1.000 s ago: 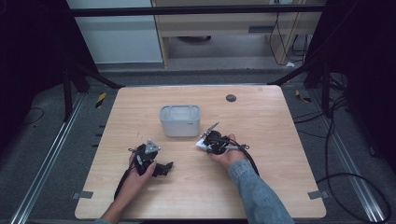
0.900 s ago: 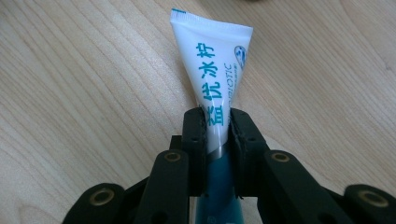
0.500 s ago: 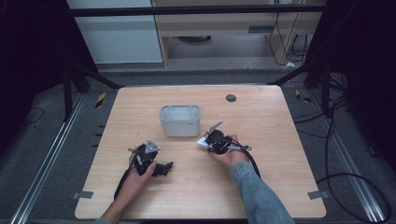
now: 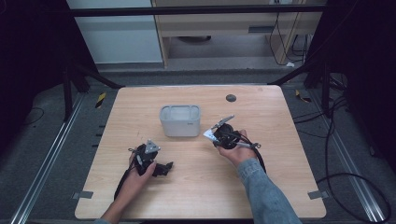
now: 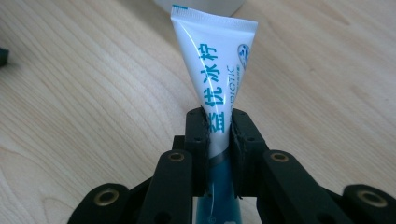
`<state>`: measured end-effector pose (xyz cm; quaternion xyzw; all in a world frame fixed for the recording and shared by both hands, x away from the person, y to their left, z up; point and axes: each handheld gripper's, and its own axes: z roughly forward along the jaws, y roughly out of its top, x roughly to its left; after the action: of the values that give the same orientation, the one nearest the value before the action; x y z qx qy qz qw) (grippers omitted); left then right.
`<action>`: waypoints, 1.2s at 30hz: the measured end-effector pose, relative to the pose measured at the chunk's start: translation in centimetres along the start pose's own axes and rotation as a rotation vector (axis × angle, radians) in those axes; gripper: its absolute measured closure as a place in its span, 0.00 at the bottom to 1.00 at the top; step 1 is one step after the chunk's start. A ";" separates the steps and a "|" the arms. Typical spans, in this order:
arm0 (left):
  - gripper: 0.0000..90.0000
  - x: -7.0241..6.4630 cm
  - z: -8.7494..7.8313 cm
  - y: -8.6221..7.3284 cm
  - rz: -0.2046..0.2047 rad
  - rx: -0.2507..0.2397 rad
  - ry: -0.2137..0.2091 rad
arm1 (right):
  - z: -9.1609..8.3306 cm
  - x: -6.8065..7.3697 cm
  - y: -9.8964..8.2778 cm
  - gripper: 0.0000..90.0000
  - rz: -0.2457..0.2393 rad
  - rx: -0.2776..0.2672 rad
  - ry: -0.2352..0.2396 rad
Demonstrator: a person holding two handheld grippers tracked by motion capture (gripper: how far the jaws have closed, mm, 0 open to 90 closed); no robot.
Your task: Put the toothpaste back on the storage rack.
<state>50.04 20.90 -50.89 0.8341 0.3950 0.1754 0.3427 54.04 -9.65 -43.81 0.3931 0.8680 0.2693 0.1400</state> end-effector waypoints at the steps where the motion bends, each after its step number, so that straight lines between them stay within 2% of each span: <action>1: 0.00 0.0 0.0 0.0 0.000 0.000 0.000 | -0.4 -0.2 0.1 0.88 0.005 -0.015 -0.002; 8: 0.00 0.0 0.0 0.0 0.001 0.000 0.000 | -2.3 -1.1 0.6 0.88 0.030 -0.095 -0.014; 12: 0.00 0.0 0.0 0.0 0.001 0.000 0.000 | -3.3 -1.3 1.0 0.88 0.041 -0.170 -0.036; 15: 0.00 0.0 0.0 0.0 0.001 0.000 0.000 | -3.6 -1.3 1.3 0.88 0.044 -0.192 -0.046; 18: 0.00 0.0 0.0 0.0 0.001 0.000 0.000 | -4.0 -1.3 1.7 0.88 0.067 -0.229 -0.049; 28: 0.00 0.0 0.0 0.0 0.001 0.000 0.000 | -4.9 -0.6 2.4 0.88 0.106 -0.329 -0.092; 36: 0.00 0.0 0.0 0.0 0.001 0.000 0.000 | -5.4 0.3 3.5 0.88 0.110 -0.395 -0.093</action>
<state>50.04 20.90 -50.89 0.8343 0.3946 0.1754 0.3427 53.53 -9.50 -37.37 0.4166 0.7682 0.4231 0.2393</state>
